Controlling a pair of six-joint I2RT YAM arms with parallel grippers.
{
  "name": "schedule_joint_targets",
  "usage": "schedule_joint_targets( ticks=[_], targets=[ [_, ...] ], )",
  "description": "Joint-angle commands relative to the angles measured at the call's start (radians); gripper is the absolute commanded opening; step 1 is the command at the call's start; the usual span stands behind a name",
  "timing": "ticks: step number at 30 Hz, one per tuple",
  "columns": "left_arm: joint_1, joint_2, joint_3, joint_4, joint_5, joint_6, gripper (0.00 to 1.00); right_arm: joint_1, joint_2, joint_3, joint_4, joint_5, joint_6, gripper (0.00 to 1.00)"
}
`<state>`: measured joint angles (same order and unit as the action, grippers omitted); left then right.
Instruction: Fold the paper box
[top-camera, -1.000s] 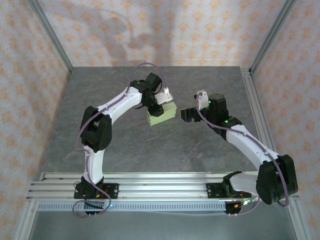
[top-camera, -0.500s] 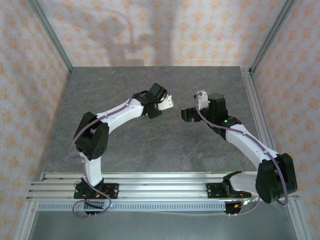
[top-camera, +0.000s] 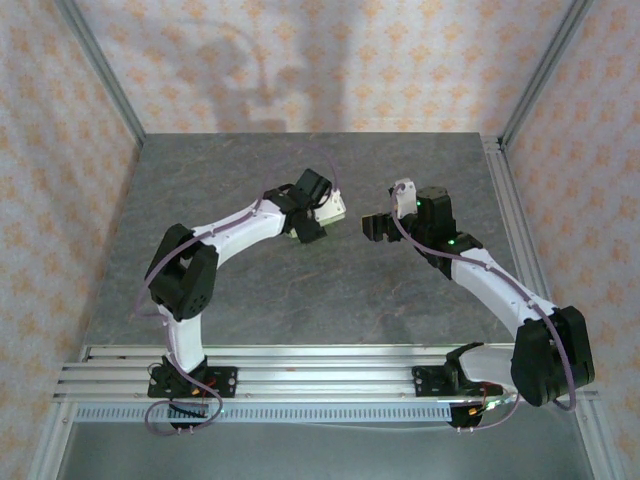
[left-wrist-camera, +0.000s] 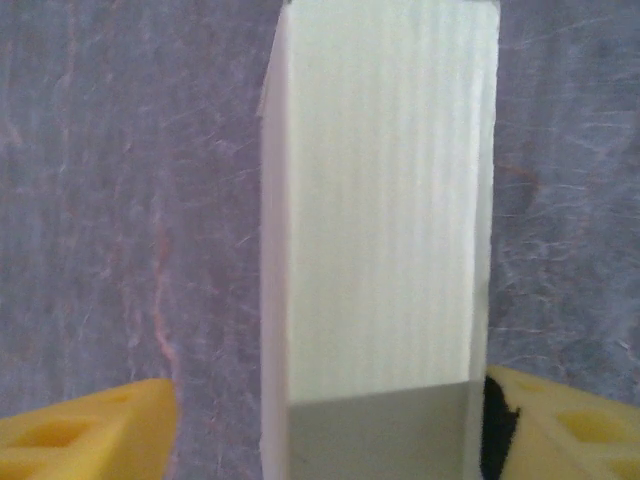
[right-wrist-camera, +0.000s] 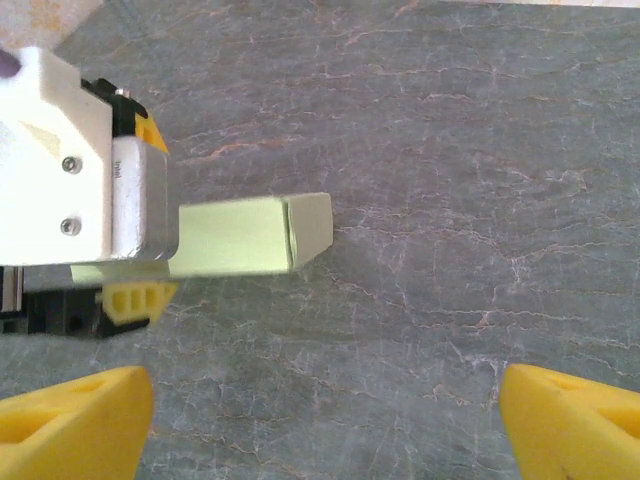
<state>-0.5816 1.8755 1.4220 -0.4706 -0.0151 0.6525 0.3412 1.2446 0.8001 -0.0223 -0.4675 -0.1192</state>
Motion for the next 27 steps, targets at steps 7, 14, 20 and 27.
schedule_joint_targets(
  ticks=[7, 14, 20, 27],
  targets=[
    [0.09, -0.256, -0.229, 0.291, 0.191, -0.304, 1.0, -0.003, 0.096, 0.06, 0.039, 0.028, 0.127, 0.87],
    [0.194, -0.44, -0.492, 0.539, 0.192, -0.706, 1.0, -0.002, 0.331, 0.237, -0.057, -0.043, 0.234, 0.85],
    [0.252, -0.536, -0.582, 0.48, 0.163, -0.828, 1.0, 0.006, 0.525, 0.356, -0.076, -0.083, 0.31, 0.74],
    [0.325, -0.577, -0.639, 0.473, 0.137, -0.886, 1.0, 0.047, 0.686, 0.43, -0.059, -0.112, 0.337, 0.62]
  ],
)
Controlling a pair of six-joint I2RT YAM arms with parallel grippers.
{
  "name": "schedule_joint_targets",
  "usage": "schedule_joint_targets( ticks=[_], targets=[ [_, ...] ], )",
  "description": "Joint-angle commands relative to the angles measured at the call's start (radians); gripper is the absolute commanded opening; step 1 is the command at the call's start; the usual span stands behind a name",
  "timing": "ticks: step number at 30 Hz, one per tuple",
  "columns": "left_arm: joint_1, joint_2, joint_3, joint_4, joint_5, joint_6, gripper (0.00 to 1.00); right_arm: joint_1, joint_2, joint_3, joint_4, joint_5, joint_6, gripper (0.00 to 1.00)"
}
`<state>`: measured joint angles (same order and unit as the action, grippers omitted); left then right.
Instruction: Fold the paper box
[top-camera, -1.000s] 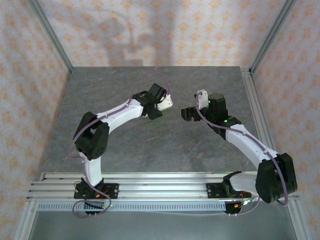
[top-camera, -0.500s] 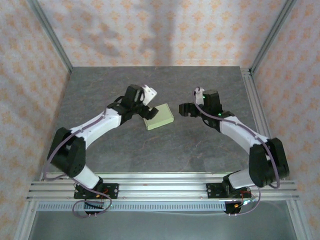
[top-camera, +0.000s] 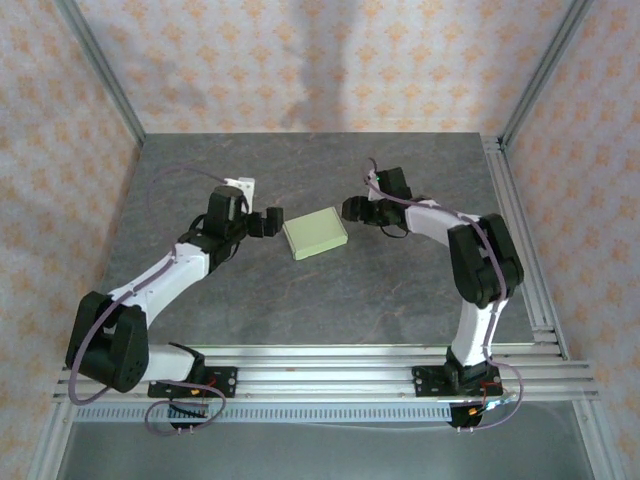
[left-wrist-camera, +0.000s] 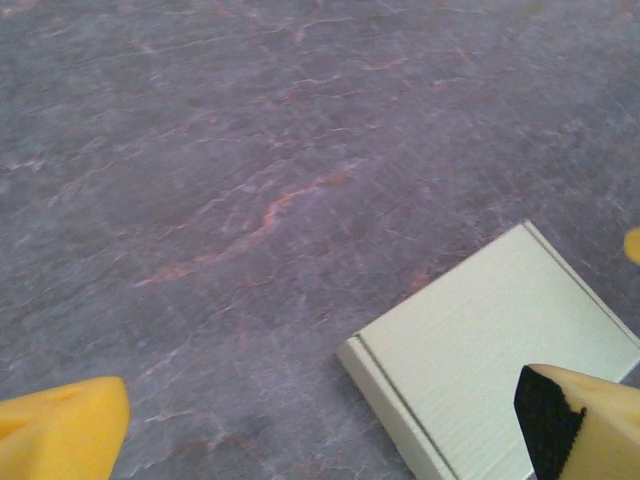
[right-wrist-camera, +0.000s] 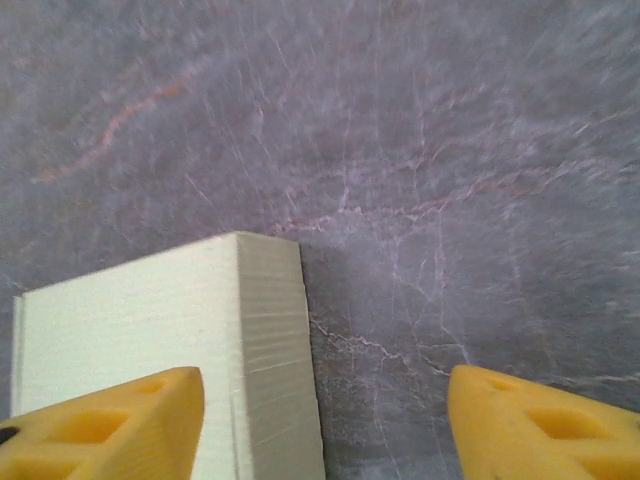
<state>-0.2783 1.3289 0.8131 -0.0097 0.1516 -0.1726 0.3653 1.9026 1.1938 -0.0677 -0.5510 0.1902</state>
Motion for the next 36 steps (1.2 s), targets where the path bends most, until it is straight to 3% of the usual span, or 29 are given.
schedule_joint_targets(
  ticks=[1, 4, 12, 18, 23, 26, 30, 33, 36],
  targets=[
    [0.03, -0.031, -0.033, 0.01, -0.039, -0.064, 1.0, 0.03, 0.034, 0.038, -0.012, -0.031, 0.03, 0.58],
    [0.06, -0.026, -0.031, -0.018, -0.088, -0.071, 1.0, 0.059, 0.038, 0.033, -0.002, -0.049, 0.047, 0.39],
    [0.176, -0.042, -0.094, -0.006, -0.129, -0.057, 1.0, 0.098, -0.061, -0.078, 0.065, -0.044, 0.105, 0.38],
    [0.246, -0.053, -0.146, 0.076, -0.152, 0.009, 1.0, 0.057, -0.229, -0.194, 0.124, 0.119, 0.025, 0.66],
    [0.283, -0.054, -0.205, 0.185, -0.201, 0.046, 1.0, -0.032, -0.436, -0.386, 0.284, 0.353, -0.068, 0.85],
    [0.287, -0.022, -0.261, 0.304, -0.257, 0.066, 1.0, -0.065, -0.537, -0.462, 0.301, 0.529, -0.182, 0.92],
    [0.289, 0.024, -0.3, 0.46, -0.238, 0.112, 1.0, -0.11, -0.587, -0.561, 0.37, 0.713, -0.298, 0.96],
    [0.304, 0.088, -0.299, 0.534, -0.229, 0.097, 1.0, -0.166, -0.558, -0.653, 0.529, 0.758, -0.319, 0.97],
    [0.303, 0.113, -0.309, 0.567, -0.187, 0.119, 1.0, -0.223, -0.502, -0.728, 0.709, 0.719, -0.321, 0.99]
  ],
)
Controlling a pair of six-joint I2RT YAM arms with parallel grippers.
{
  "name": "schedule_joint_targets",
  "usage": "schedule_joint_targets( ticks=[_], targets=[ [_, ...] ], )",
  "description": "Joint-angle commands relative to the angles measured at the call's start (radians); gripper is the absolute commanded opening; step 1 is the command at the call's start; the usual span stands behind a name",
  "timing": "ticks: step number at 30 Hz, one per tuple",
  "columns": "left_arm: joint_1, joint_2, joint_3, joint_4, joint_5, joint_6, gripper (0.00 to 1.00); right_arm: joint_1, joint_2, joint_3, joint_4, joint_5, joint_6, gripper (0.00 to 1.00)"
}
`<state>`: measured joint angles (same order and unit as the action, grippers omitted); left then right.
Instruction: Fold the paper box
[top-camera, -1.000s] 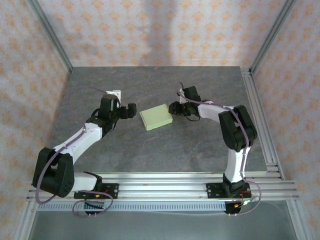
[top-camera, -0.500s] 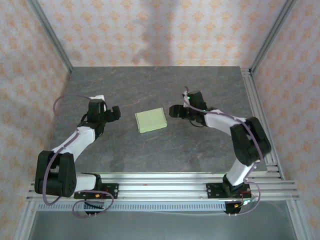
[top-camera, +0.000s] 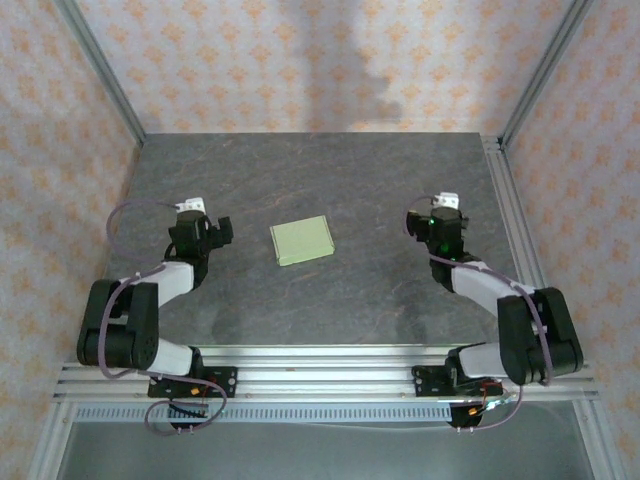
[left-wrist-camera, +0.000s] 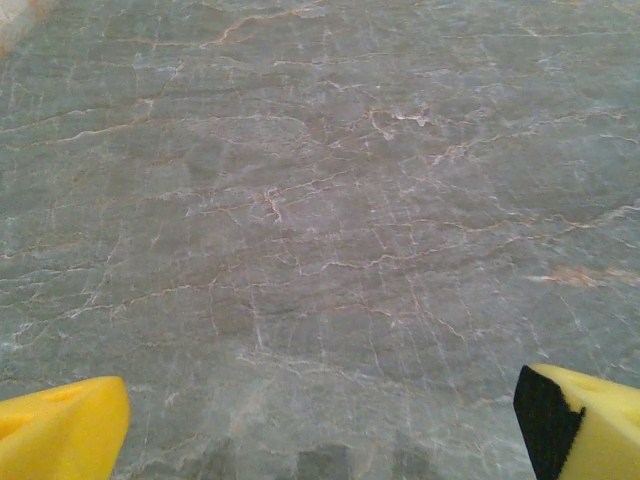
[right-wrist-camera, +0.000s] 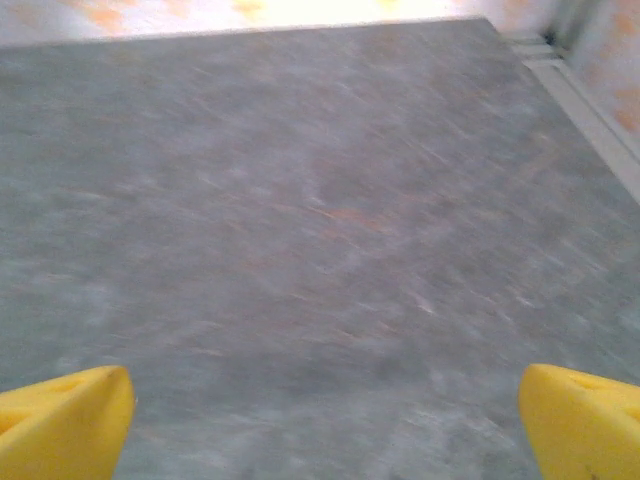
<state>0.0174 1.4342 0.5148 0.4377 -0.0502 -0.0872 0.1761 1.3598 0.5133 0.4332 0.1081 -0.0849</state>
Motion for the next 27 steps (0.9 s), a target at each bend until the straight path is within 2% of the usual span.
schedule_joint_targets(
  ticks=[1, 5, 7, 9, 13, 27],
  targets=[
    [0.007, -0.001, -0.033, 0.151, 0.018, 0.033, 1.0, -0.048, 0.064, -0.071, 0.276, 0.041, -0.047, 1.0],
    [0.002, -0.008, -0.094, 0.256, 0.019, 0.043, 1.0, -0.102, 0.152, -0.139, 0.462, -0.025, -0.005, 1.0],
    [-0.016, 0.054, -0.098, 0.325, 0.012, 0.063, 1.0, -0.121, 0.208, -0.172, 0.584, -0.038, 0.01, 1.0],
    [-0.043, 0.055, -0.084, 0.29, -0.019, 0.084, 1.0, -0.13, 0.182, -0.161, 0.51, -0.051, 0.019, 1.0],
    [-0.061, 0.058, -0.08, 0.285, -0.048, 0.094, 1.0, -0.131, 0.187, -0.12, 0.441, 0.003, 0.044, 0.99],
    [-0.06, 0.058, -0.078, 0.282, -0.037, 0.099, 1.0, -0.132, 0.193, -0.129, 0.47, 0.008, 0.042, 0.99]
  ],
)
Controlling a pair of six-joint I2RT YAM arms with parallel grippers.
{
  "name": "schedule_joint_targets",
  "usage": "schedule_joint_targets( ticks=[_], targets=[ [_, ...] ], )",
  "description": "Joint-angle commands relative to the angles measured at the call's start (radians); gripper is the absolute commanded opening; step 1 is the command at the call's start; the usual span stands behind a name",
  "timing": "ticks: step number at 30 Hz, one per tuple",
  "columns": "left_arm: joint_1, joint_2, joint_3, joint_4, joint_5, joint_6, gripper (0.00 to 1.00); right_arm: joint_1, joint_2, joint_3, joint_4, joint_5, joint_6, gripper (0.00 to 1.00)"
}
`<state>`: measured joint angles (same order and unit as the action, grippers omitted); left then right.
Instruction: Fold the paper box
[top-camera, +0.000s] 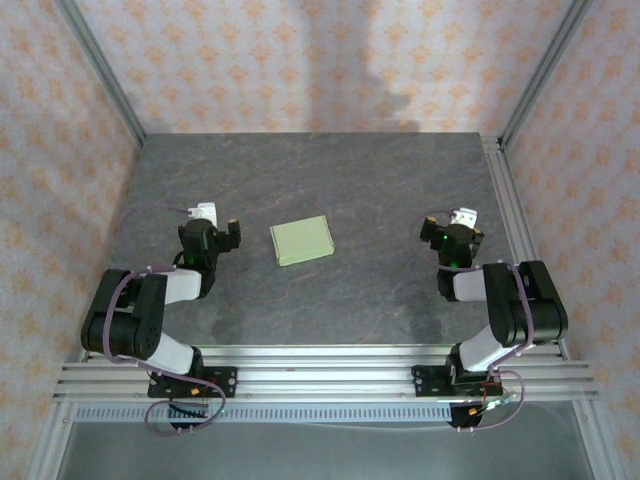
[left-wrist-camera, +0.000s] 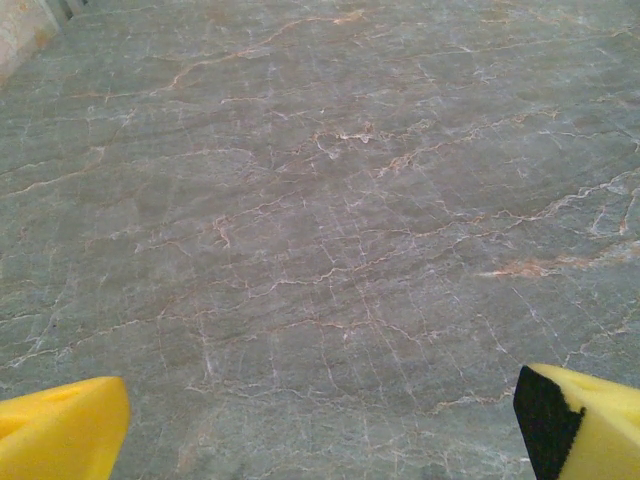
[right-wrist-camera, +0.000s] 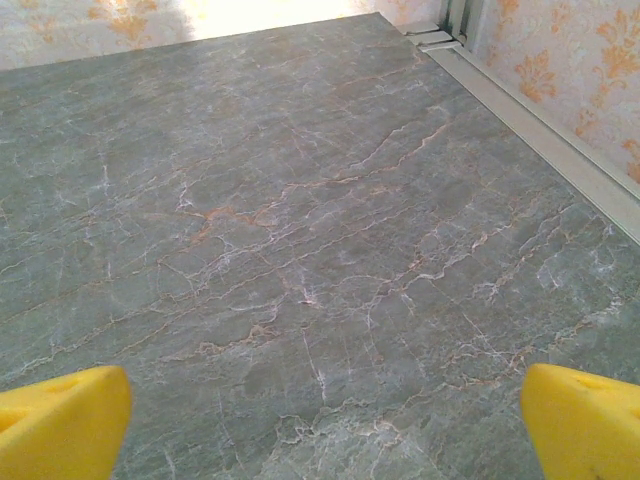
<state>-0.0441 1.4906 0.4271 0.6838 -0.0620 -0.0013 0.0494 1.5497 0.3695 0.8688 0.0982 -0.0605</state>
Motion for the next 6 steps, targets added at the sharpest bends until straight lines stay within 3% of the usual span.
schedule_joint_targets(
  ticks=[1, 6],
  targets=[
    [0.0, 0.002, 0.01, 0.036, -0.025, 0.012, 1.0, -0.005, 0.003, 0.015, 0.035, 0.018, 0.017, 0.99],
    [0.001, 0.002, 0.01, 0.036, -0.025, 0.012, 1.0, -0.005, 0.004, 0.016, 0.035, 0.018, 0.017, 0.99]
  ],
)
